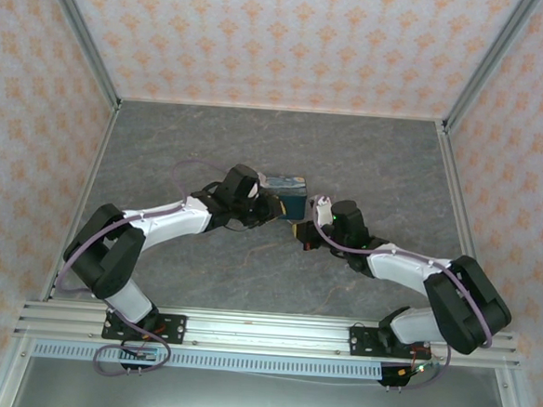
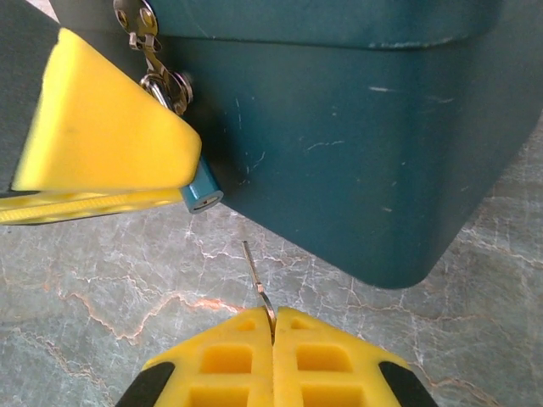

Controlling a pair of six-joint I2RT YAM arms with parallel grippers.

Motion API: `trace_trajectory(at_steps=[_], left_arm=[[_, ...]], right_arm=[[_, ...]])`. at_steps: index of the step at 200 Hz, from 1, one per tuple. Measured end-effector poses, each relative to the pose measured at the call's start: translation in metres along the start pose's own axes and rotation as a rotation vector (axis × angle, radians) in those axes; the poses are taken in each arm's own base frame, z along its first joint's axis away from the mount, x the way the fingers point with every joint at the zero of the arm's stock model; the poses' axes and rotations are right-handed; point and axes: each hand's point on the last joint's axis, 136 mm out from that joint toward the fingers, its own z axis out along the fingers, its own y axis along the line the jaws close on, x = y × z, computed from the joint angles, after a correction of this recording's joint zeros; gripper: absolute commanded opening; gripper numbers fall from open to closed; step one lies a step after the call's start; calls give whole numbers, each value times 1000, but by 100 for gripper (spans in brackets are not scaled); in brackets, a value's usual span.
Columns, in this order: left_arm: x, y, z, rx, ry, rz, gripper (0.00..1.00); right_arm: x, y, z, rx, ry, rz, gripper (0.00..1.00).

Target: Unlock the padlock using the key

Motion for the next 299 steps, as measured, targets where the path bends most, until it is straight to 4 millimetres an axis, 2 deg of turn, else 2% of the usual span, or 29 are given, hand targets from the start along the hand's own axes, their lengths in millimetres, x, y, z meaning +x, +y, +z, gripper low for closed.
trace_trajectory(at_steps=[97, 299], left_arm=[[-1, -3, -2, 3, 4, -23, 14], [0, -3, -3, 1, 17, -36, 14]], right_arm=[[-11, 11, 2, -49, -43, -17, 0], [-15, 9, 1, -31, -64, -17, 0]])
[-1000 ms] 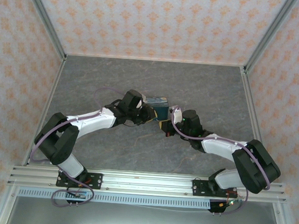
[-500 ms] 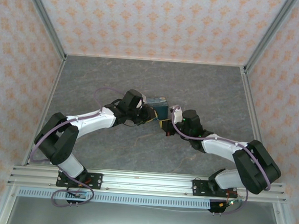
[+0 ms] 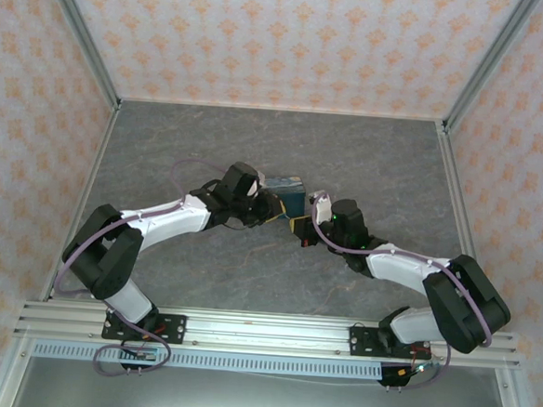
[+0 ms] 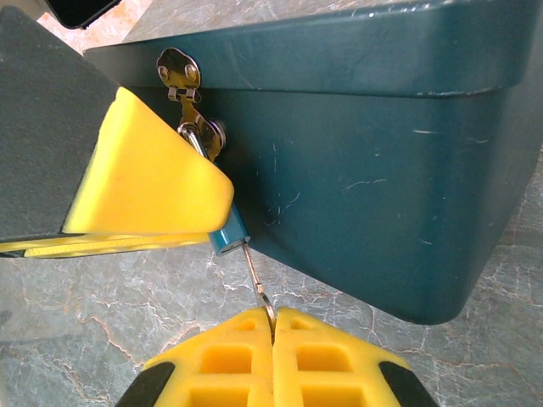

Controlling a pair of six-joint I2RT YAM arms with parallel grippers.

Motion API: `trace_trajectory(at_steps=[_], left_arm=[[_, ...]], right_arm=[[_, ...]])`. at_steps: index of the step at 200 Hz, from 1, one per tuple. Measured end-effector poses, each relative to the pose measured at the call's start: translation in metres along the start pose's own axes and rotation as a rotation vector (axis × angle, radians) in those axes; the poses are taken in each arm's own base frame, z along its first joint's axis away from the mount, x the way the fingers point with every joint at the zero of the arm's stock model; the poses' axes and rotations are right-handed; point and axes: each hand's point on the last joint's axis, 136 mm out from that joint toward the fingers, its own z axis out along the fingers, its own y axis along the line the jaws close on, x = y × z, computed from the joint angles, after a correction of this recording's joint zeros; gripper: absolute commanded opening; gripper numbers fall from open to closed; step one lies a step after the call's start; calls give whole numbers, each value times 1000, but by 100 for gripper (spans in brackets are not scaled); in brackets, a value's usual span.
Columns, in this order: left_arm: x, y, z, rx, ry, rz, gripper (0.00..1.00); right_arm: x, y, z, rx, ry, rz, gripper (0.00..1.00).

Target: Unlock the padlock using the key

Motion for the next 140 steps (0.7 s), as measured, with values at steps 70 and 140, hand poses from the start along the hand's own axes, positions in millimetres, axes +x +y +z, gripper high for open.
trace_trajectory(at_steps=[70, 140], left_arm=[[-1, 1, 0, -2, -1, -3, 14], [-1, 1, 0, -1, -1, -3, 14]], right_arm=[[0, 2, 3, -18, -1, 12, 0], [-3, 3, 4, -27, -16, 11, 0]])
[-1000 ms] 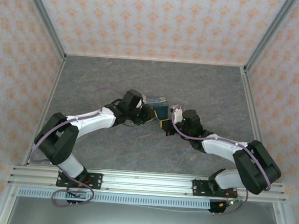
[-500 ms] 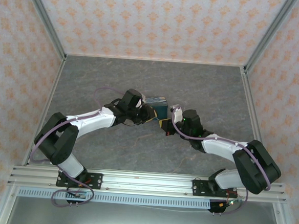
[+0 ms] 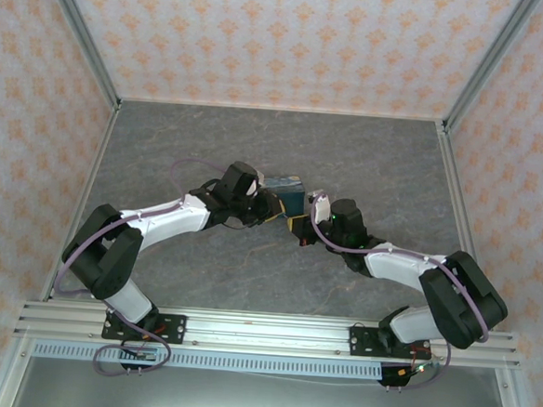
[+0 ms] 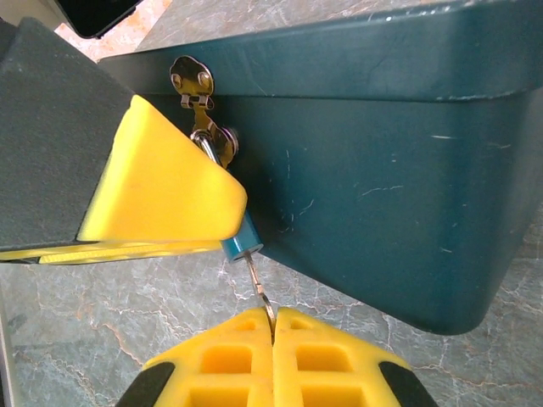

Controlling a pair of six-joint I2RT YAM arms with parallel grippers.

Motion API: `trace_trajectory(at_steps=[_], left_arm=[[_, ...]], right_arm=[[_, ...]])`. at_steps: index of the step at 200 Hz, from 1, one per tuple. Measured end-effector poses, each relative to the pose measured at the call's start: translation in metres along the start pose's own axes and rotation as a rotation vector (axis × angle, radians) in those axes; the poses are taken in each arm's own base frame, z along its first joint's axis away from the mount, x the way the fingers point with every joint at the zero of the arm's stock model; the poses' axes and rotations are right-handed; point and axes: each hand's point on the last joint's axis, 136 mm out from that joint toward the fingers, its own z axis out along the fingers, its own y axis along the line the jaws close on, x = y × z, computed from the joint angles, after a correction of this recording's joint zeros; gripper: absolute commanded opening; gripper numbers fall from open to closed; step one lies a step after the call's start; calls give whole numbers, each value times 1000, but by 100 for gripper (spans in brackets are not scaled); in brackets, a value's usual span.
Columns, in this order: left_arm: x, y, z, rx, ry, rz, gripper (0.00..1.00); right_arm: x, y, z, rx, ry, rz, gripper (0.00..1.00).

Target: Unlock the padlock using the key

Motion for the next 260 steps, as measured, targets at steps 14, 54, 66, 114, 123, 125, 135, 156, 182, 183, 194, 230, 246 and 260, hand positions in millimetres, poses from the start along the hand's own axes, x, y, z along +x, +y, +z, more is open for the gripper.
trace_trajectory(at_steps=[14, 54, 66, 114, 123, 125, 135, 156, 182, 183, 194, 230, 246, 260], left_arm=[[0, -1, -1, 1, -1, 0, 14], [-2, -2, -3, 7, -8, -12, 14], [-2, -2, -3, 6, -8, -16, 14], [-4, -1, -3, 4, -13, -20, 14], [-4, -1, -4, 4, -15, -21, 14], [-5, -1, -4, 5, -16, -21, 14], [-6, -2, -6, 7, -20, -22, 14], [-9, -4, -9, 13, -35, -20, 14], [-14, -5, -13, 15, -56, -20, 14], [-14, -5, -13, 15, -56, -20, 14], [-15, -5, -14, 15, -61, -21, 14], [-17, -4, -14, 8, -67, -22, 14], [-17, -2, -13, 3, -71, -23, 14], [-17, 1, -10, -6, -67, -25, 17]], right_arm=[[-1, 0, 0, 1, -5, 2, 0], [-3, 1, 2, -7, -16, 7, 0], [-4, 1, 4, -10, -20, 8, 0], [-5, 1, 11, -30, -26, 10, 0], [-6, 2, 12, -36, -25, 10, 0], [-6, 2, 12, -36, -25, 9, 0], [-10, 4, 14, -41, -29, 7, 0], [-17, 7, 16, -52, -38, 0, 0], [-24, 10, 19, -58, -38, -2, 0], [-24, 10, 19, -58, -39, -2, 0], [-25, 11, 20, -61, -35, -2, 0], [-23, 9, 22, -60, -24, 6, 0], [-23, 9, 23, -64, -26, 16, 0], [-19, 6, 25, -64, -30, 29, 0]])
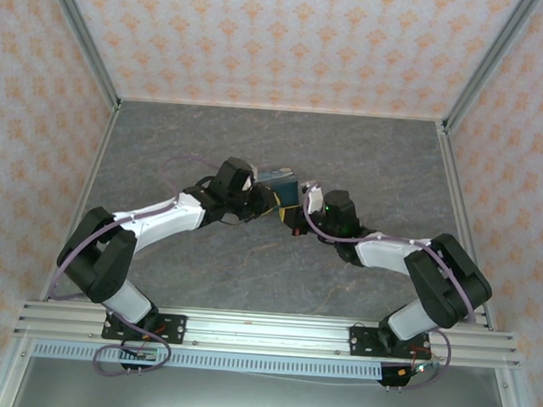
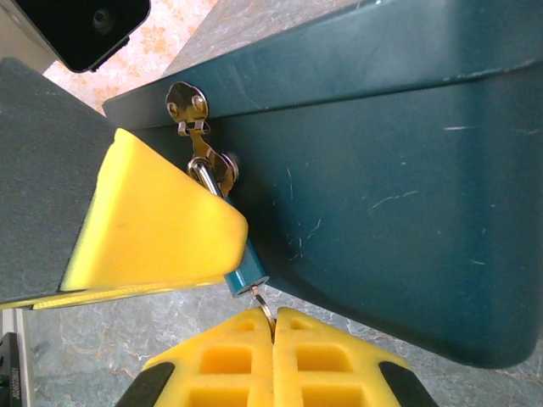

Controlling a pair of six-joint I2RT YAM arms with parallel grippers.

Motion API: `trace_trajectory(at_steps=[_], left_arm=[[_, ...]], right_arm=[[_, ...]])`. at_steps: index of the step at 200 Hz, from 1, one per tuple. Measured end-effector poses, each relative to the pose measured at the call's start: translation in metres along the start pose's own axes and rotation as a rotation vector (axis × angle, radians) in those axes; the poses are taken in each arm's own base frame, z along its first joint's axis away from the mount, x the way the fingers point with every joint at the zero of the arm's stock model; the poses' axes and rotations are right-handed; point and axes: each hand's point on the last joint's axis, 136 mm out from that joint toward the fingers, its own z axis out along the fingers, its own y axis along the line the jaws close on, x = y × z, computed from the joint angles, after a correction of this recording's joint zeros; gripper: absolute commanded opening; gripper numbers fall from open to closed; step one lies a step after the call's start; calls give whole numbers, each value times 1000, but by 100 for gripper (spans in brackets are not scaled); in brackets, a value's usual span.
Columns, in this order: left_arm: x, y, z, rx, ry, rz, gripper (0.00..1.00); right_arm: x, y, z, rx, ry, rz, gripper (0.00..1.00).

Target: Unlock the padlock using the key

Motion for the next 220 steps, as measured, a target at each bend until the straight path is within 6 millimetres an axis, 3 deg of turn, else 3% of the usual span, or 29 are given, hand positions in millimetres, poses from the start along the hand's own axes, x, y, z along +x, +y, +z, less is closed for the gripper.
trace_trajectory(at_steps=[58, 123, 169, 220], left_arm=[[15, 18, 21, -45, 68, -13, 36], [14, 23, 16, -41, 56, -11, 64], [0, 33, -16, -2, -25, -69, 64], [15, 67, -19, 19, -94, -194, 61]], right_arm=[[30, -14, -1, 18, -5, 99, 0], [50, -27, 8, 57, 11, 228, 0], [58, -16, 15, 36, 30, 299, 0], [64, -4, 22, 33, 44, 411, 0]])
